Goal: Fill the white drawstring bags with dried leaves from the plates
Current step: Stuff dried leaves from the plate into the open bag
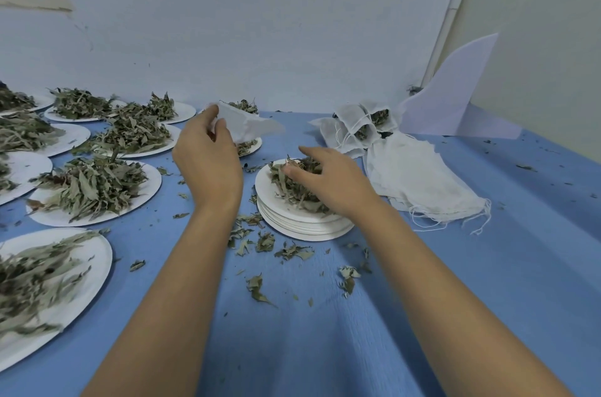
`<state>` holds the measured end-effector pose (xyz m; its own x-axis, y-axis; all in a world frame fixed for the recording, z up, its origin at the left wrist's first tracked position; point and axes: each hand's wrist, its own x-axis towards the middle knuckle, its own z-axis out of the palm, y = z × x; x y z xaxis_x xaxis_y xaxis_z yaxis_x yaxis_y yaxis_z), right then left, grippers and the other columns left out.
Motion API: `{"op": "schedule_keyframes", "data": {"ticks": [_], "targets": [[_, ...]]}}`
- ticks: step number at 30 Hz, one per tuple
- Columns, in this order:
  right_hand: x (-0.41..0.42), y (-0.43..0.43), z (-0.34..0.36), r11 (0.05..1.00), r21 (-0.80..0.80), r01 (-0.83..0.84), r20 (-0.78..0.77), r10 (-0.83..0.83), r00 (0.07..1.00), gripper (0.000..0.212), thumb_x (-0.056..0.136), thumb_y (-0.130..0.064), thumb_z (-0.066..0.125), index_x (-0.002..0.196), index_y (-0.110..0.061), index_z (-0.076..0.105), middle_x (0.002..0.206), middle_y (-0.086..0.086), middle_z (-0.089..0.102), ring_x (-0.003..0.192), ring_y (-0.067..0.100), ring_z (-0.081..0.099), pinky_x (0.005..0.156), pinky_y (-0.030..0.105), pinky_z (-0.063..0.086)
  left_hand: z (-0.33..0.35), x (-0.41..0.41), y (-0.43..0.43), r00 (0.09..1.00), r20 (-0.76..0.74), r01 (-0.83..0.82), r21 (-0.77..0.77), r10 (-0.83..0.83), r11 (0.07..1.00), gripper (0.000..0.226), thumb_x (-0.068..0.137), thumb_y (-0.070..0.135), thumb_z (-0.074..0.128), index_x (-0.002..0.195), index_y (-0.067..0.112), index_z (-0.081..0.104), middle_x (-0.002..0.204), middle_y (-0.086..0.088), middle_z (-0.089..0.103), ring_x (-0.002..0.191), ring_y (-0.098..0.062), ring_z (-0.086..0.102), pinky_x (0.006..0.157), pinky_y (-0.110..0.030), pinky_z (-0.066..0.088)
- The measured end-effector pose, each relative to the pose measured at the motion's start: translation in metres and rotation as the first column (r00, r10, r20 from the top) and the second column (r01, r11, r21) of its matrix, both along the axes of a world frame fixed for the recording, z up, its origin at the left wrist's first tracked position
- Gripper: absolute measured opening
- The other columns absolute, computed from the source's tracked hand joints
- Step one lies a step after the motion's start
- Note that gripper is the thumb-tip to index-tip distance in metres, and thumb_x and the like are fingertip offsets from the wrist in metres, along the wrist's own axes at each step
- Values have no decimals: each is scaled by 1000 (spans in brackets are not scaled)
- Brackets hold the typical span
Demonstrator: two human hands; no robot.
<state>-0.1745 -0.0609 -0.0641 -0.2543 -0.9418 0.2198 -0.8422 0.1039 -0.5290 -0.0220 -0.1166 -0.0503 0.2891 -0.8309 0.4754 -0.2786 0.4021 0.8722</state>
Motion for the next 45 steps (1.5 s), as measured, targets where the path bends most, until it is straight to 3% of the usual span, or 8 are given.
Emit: {"op": "schedule_keyframes", "data": {"ticks": [4, 9, 16, 21, 25, 29, 34, 45], "targets": [[17, 1, -13, 993, -72, 94, -83, -100, 992, 61, 85, -61, 54, 136, -27, 51, 142, 0, 49, 126, 17, 47, 95, 32, 41, -2, -2, 2, 997, 78, 16, -41, -13, 999, 36, 99, 13, 48, 134, 7, 53, 125, -5, 61, 96, -2, 49, 87, -9, 34], [24, 0, -18, 989, -91, 120, -167, -134, 977, 46, 91, -44, 58, 131, -22, 57, 121, 5, 65, 108, 22, 59, 82, 30, 46, -8, -7, 1, 978, 200, 74, -44, -64, 996, 39, 98, 7, 48, 137, 4, 48, 133, -14, 56, 123, -25, 51, 105, -30, 36], [23, 0, -21, 980, -157, 119, -158, -144, 977, 31, 94, -16, 55, 123, -18, 64, 101, 12, 71, 91, 26, 63, 77, 33, 48, -13, -10, 2, 970, 223, 98, -19, -91, 995, 39, 97, 4, 47, 136, 3, 49, 133, -15, 57, 124, -25, 51, 104, -24, 29], [18, 0, -16, 943, -309, 127, 6, -131, 991, 18, 92, -11, 57, 98, -5, 73, 79, 15, 71, 72, 26, 63, 69, 41, 49, -13, -10, 3, 971, 217, 103, -22, -96, 994, 39, 98, 5, 46, 137, 5, 47, 133, -14, 56, 125, -26, 50, 105, -31, 35], [15, 2, -7, 883, -443, 156, 191, -77, 978, 19, 91, -14, 62, 106, -13, 73, 74, 0, 72, 49, 1, 51, 51, 15, 43, -13, -12, 2, 973, 207, 107, -26, -99, 994, 38, 99, 6, 45, 137, 5, 48, 135, -14, 55, 125, -25, 50, 104, -30, 34], [6, 2, -6, 876, -365, 314, 593, -41, 804, 27, 88, -20, 67, 114, -15, 69, 78, -14, 67, 56, -8, 51, 57, 6, 39, -16, -16, 4, 972, 199, 130, -19, -123, 991, 37, 98, 5, 45, 135, 4, 50, 136, -10, 54, 126, -21, 51, 104, -26, 35], [0, 1, -8, 894, -219, 391, 878, 6, 479, 27, 86, -15, 68, 113, -14, 67, 112, -3, 68, 99, 8, 61, 95, 27, 48, -18, -22, 7, 951, 270, 165, -19, -154, 986, 39, 96, 1, 46, 135, 3, 49, 137, -11, 54, 127, -21, 50, 106, -28, 35], [13, 4, -15, 965, -239, 104, 290, -31, 957, 22, 85, -14, 60, 104, -14, 70, 99, -2, 69, 88, 11, 60, 68, 16, 40, -18, -20, 4, 942, 308, 141, -10, -131, 990, 42, 95, 0, 45, 137, 5, 48, 129, -15, 59, 119, -29, 54, 102, -39, 41]]}}
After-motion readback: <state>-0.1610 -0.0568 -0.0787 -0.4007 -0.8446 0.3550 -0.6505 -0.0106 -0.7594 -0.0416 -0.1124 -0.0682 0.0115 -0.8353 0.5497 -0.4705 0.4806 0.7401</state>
